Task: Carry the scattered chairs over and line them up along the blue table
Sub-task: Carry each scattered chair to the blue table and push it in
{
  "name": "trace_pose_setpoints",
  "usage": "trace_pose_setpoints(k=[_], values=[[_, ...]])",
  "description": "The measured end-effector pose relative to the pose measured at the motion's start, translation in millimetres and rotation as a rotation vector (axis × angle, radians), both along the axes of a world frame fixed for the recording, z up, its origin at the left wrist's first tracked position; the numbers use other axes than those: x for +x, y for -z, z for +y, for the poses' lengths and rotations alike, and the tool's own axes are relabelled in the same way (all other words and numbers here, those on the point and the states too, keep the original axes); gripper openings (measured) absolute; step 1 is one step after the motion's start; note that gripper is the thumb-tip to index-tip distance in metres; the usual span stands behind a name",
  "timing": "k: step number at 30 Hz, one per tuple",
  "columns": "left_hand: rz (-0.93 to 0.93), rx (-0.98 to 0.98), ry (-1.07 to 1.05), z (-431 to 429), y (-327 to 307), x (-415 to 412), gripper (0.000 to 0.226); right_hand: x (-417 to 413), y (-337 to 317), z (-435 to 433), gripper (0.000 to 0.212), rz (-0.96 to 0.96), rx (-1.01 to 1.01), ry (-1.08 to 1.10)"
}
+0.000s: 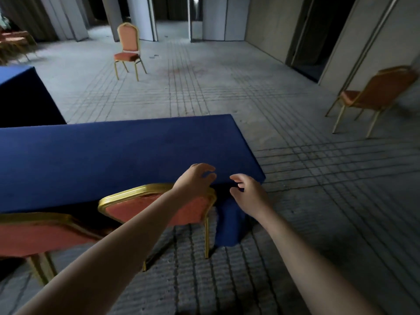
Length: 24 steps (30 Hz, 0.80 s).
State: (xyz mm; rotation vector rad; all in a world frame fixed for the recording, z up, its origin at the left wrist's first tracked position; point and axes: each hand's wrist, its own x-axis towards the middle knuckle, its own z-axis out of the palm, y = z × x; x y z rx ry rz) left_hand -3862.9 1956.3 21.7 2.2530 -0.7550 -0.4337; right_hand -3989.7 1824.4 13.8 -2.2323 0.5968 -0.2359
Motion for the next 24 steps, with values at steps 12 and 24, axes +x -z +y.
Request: trace_pose_setpoints(k=[12,24], values=[[0.06,-0.185,0.43,-185,-45,-223,0.031,-280,-57,-122,0.04,-0.082,-0.15,0.487],[0.06,-0.217,0.832,-340,-48,-422,0.032,-507,-58,-200,0.04,-0.038,-0.216,0.911]])
